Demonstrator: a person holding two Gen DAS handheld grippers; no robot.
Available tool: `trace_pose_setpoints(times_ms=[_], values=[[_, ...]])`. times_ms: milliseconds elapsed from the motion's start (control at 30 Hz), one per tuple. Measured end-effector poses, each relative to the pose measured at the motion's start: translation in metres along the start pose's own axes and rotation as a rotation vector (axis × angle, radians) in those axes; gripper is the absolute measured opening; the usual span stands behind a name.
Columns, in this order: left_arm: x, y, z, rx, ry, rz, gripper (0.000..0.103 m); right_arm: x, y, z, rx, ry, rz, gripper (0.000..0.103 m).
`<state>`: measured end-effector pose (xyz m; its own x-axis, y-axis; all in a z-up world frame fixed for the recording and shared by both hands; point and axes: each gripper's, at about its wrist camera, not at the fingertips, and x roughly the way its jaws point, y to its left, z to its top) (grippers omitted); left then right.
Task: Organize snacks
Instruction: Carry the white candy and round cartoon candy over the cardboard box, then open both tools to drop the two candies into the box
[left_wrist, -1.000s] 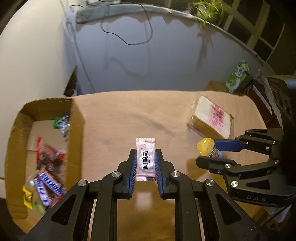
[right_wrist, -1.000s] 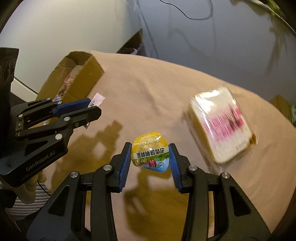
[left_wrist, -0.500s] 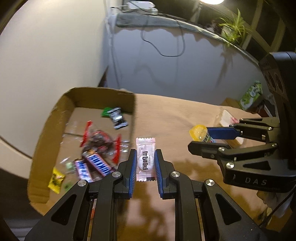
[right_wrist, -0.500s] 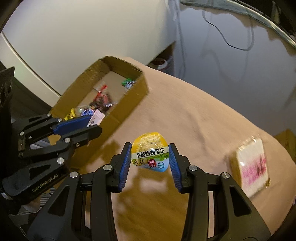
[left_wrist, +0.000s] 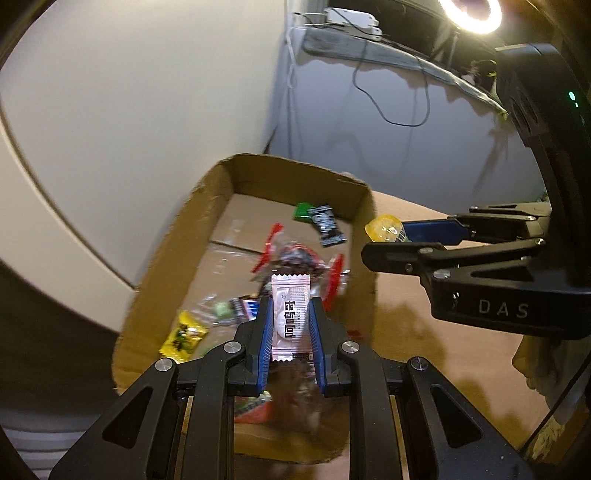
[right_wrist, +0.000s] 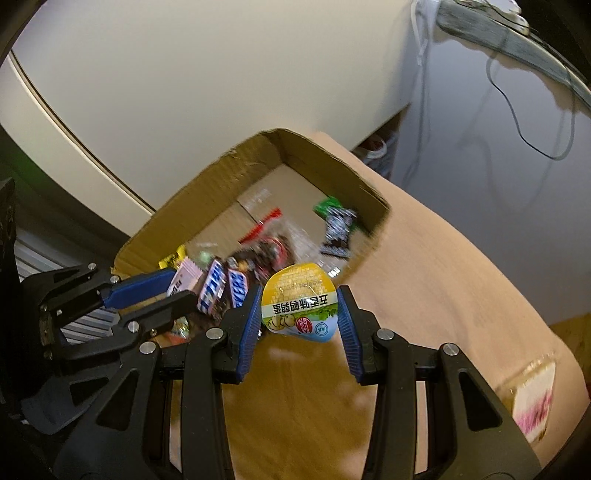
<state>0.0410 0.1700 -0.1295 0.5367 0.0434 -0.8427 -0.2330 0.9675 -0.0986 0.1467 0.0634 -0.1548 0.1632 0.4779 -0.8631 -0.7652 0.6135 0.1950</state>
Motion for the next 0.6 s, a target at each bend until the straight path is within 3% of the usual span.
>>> trace_pose_setpoints(times_ms=[600], values=[[0.009,0.022,0.005,-0.049,0.017,0.041,0.02,0.029,0.02,0.03,-0.052,0.031,0.038,0.042]])
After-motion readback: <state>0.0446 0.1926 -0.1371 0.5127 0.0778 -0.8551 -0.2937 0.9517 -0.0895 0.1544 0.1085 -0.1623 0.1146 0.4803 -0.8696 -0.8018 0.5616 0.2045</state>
